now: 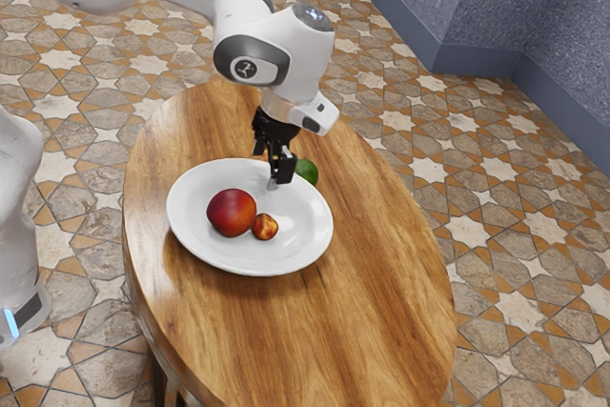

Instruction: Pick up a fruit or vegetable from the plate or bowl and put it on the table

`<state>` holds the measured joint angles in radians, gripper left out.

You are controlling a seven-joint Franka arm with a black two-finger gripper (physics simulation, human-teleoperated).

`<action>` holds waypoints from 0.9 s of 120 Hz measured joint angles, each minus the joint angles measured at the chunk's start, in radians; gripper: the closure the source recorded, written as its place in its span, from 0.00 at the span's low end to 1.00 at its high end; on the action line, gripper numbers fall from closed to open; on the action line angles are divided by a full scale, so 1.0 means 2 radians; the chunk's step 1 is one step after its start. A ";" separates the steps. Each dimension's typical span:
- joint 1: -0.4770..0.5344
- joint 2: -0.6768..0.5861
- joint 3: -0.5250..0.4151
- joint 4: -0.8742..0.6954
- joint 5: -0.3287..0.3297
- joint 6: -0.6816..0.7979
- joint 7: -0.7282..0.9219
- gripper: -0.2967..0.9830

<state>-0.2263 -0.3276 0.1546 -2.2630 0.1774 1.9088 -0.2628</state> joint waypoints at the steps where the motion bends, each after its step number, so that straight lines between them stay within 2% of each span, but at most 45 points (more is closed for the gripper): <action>1: 0.000 0.000 -0.001 0.000 0.000 0.000 0.000 0.23; 32: -0.001 0.000 -0.031 0.000 -0.008 0.001 -0.001 0.23; 108: -0.003 0.000 -0.063 0.002 -0.020 0.008 -0.022 0.23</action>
<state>-0.2316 -0.3266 0.0290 -2.2585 0.1373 1.9239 -0.3066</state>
